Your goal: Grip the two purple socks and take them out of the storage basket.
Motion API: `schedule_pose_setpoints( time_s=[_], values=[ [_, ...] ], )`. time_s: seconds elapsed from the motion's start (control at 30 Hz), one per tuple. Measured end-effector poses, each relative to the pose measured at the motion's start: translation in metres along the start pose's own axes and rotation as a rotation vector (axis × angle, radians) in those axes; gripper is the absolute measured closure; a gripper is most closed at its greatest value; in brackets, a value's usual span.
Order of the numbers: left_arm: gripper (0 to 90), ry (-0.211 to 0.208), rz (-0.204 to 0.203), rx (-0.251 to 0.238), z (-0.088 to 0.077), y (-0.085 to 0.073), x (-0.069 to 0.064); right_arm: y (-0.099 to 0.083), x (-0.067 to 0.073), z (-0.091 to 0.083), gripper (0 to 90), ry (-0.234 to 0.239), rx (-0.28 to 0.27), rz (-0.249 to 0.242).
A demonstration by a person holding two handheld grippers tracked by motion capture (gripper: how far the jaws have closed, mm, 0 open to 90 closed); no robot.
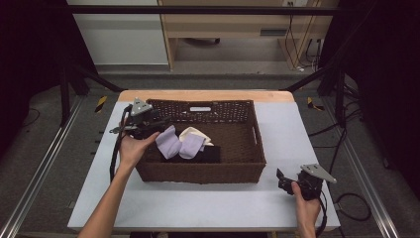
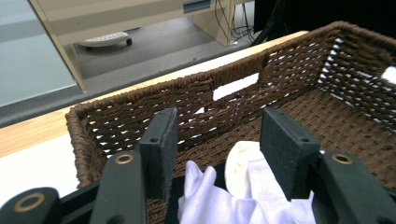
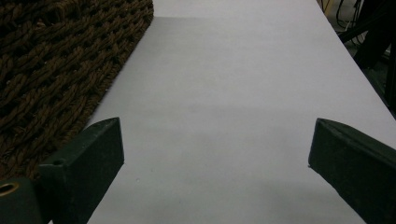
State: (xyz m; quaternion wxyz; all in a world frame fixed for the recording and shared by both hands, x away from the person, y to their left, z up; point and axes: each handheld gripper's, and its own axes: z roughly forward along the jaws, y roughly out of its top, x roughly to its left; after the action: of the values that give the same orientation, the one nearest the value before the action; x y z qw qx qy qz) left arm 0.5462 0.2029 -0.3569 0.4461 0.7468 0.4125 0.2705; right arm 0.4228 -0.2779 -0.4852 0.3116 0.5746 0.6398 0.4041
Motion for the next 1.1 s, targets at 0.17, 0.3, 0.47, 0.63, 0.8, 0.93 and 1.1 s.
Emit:
schedule_pose_setpoints(
  time_s=[0.17, 0.3, 0.47, 0.63, 0.8, 0.93, 1.1],
  values=[
    [47.1, 0.004, -0.003, 0.024, 0.013, -0.002, 0.000, 0.000, 0.000, 0.000, 3.9, 0.001, -0.003, 0.002],
    [46.2, -0.010, 0.004, 0.047, 0.020, -0.004, -0.002, 0.000, 0.000, 0.000, 3.8, 0.001, -0.003, 0.001],
    [45.8, 0.000, 0.009, 0.078, 0.028, -0.008, -0.002, 0.000, 0.000, 0.000, 3.8, 0.002, -0.003, 0.002],
    [46.2, 0.012, 0.012, 0.128, 0.037, -0.015, -0.001, 0.000, 0.000, 0.000, 3.8, 0.002, -0.002, 0.002],
    [44.9, 0.012, -0.009, 0.166, 0.045, -0.023, 0.001, 0.000, 0.000, 0.000, 3.8, 0.001, -0.003, 0.001],
    [44.4, 0.022, -0.006, 0.201, 0.048, -0.027, 0.001, 0.000, 0.000, 0.000, 3.8, 0.002, -0.002, 0.001],
    [44.2, 0.040, 0.033, 0.241, 0.052, -0.031, -0.003, 0.000, 0.000, 0.000, 3.8, 0.000, -0.005, -0.003]
  ],
)
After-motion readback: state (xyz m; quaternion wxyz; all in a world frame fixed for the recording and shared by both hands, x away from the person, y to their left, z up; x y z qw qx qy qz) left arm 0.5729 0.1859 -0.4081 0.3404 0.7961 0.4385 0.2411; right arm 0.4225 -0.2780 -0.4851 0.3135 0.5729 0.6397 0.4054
